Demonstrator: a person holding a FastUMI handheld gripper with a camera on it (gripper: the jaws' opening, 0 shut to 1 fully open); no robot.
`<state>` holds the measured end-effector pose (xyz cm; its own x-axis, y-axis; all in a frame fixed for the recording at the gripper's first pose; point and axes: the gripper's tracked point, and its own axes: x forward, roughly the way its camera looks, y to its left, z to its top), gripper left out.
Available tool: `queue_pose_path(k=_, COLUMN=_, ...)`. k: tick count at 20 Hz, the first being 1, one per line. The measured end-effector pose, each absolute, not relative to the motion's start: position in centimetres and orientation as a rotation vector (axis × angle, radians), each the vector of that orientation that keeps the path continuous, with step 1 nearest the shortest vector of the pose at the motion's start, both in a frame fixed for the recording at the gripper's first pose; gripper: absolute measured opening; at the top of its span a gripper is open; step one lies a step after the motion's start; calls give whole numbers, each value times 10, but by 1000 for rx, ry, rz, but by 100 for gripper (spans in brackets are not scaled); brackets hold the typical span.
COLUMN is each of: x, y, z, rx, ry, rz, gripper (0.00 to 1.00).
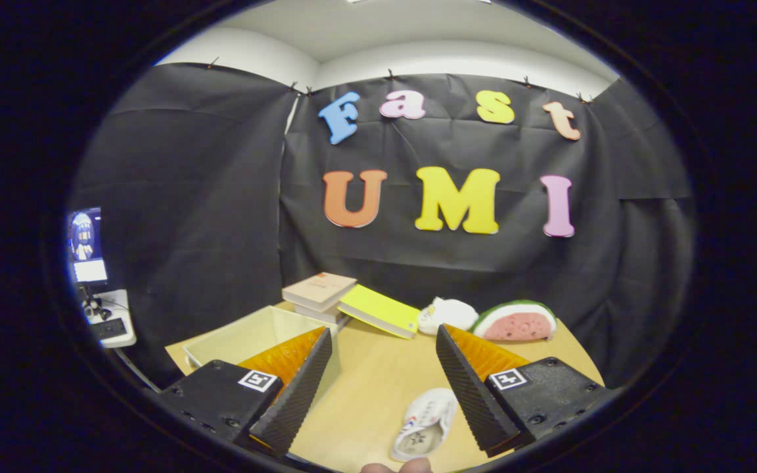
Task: Open the storage box then place both shoes into the box .Put the left shoe in first, then the right shoe, with the right side of both shoes facing outward in a uniform manner.
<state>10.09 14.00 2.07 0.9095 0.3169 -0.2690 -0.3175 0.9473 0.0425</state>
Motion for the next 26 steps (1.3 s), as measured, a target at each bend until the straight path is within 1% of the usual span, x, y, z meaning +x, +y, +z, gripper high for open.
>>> queue_pose_path(k=3, x=100, y=103, z=-36, rx=-9, ry=397, rz=308, gripper=100)
queue_pose_path(k=6, x=109, y=83, z=-83, rx=-28, ry=525, rz=296, gripper=100)
queue_pose_path(k=9, x=112, y=75, z=-125, rx=61, ry=661, rz=286, gripper=100)
queue_pose_path(k=12, x=107, y=76, z=-164, rx=90, ry=846, rz=311, gripper=100)
queue_pose_path(k=15, x=106, y=81, z=-185, rx=111, ry=1005, rz=333, gripper=98)
queue_pose_path(k=17, x=112, y=84, z=-191, rx=134, ry=1072, rz=328, gripper=94)
queue_pose_path(k=18, x=114, y=86, z=-193, rx=146, ry=1098, rz=328, gripper=89)
queue_pose_path(k=21, x=123, y=94, z=-206, rx=194, ry=1158, rz=321, gripper=79)
queue_pose_path(k=24, x=125, y=100, z=-216, rx=244, ry=1206, rz=322, gripper=61)
queue_pose_path(k=25, x=125, y=102, z=-220, rx=264, ry=1214, rz=325, gripper=59)
queue_pose_path(k=26, x=126, y=103, z=-221, rx=287, ry=1222, rz=322, gripper=51)
